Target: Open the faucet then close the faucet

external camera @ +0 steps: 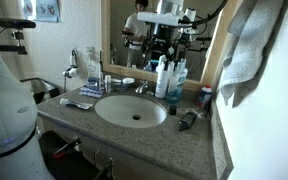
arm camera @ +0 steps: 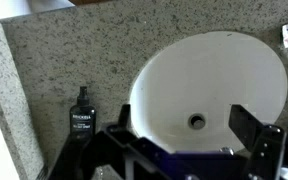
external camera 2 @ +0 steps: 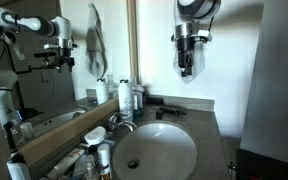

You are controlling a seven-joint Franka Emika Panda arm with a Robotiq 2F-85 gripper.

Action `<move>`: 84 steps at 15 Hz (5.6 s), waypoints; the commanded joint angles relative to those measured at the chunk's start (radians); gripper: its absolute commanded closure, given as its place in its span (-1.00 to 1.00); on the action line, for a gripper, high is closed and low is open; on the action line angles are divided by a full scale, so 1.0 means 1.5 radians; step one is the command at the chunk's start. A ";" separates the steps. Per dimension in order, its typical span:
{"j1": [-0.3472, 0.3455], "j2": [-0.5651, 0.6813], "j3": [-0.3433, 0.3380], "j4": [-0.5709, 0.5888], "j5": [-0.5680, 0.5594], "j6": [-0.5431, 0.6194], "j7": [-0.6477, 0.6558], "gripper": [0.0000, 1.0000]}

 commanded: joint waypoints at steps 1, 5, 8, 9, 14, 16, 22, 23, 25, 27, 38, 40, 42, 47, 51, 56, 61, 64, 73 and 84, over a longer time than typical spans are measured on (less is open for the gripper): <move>-0.011 0.001 0.010 0.002 0.003 -0.002 -0.002 -1.00; -0.005 0.019 0.018 0.021 0.002 -0.001 -0.001 -1.00; 0.014 0.055 0.051 0.050 -0.001 0.000 0.014 -1.00; 0.020 0.066 0.064 0.058 -0.003 0.001 0.016 -1.00; 0.046 0.151 0.120 0.104 -0.006 0.046 0.038 -1.00; 0.047 0.188 0.129 0.122 -0.004 0.072 0.031 -1.00; 0.041 0.311 0.140 0.193 0.005 0.143 0.013 -1.00; 0.041 0.332 0.142 0.210 0.004 0.148 0.013 -1.00; 0.039 0.365 0.148 0.240 0.007 0.155 0.010 -1.00; 0.039 0.392 0.154 0.268 0.006 0.155 0.012 -1.00; 0.053 0.458 0.190 0.343 0.001 0.148 0.027 -1.00; 0.053 0.457 0.193 0.336 0.004 0.148 0.031 -1.00; 0.054 0.455 0.193 0.327 0.004 0.150 0.037 -1.00; 0.056 0.461 0.196 0.325 0.007 0.157 0.038 -1.00; 0.059 0.470 0.198 0.327 0.010 0.156 0.039 -1.00; 0.062 0.474 0.195 0.327 0.005 0.155 0.046 -0.47; 0.061 0.470 0.194 0.324 0.004 0.150 0.047 0.29; 0.061 0.471 0.195 0.324 0.004 0.145 0.045 0.77; 0.067 0.473 0.210 0.346 0.009 0.145 0.019 0.84; 0.099 0.489 0.236 0.416 -0.047 0.114 -0.022 0.84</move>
